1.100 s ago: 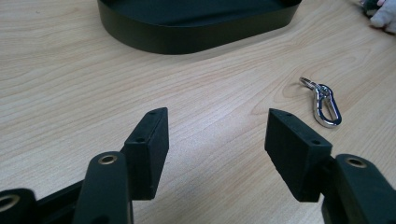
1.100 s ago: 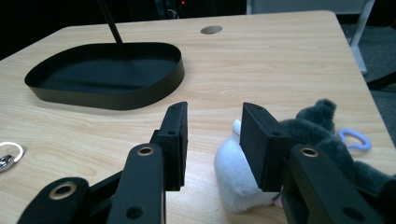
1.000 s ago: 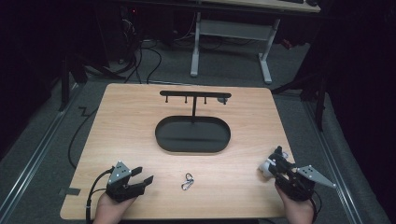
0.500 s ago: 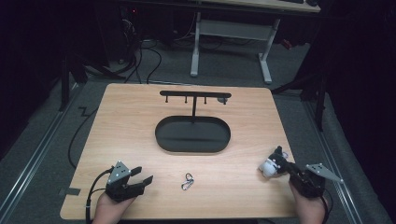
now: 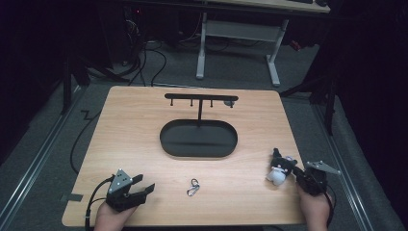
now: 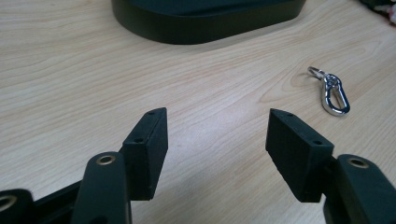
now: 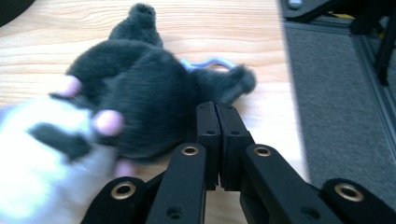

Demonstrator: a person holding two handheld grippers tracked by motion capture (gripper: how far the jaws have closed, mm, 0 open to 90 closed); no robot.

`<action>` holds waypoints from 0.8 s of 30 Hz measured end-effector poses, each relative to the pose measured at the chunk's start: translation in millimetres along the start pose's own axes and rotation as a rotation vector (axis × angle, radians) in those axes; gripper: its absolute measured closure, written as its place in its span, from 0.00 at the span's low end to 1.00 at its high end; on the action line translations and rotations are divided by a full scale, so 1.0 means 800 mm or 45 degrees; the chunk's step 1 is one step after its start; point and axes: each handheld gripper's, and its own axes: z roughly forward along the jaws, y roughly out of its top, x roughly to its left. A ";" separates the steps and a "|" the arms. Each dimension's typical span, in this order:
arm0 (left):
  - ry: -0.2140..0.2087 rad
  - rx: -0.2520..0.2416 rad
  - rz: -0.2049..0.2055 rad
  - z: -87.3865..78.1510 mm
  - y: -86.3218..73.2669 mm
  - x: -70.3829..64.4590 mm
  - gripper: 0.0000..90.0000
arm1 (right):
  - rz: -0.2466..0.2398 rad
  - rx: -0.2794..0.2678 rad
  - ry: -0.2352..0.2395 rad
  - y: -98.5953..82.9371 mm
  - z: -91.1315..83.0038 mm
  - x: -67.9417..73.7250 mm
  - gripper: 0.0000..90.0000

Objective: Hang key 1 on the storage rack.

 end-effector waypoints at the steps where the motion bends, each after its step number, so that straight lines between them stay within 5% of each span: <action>1: 0.000 0.000 0.000 0.000 0.000 0.000 0.44 | 0.000 0.000 0.000 0.000 0.000 0.000 1.00; 15: 0.091 -0.022 -0.064 -0.040 -0.024 0.011 0.44 | -0.199 0.025 0.259 0.033 0.034 0.078 0.99; 20: 0.090 -0.027 -0.061 -0.041 -0.023 0.011 0.44 | -0.284 0.044 0.308 0.032 0.035 0.104 0.98; 24: 0.082 -0.027 -0.049 -0.038 -0.020 0.010 0.44 | -0.286 0.028 0.295 0.031 0.031 0.105 0.96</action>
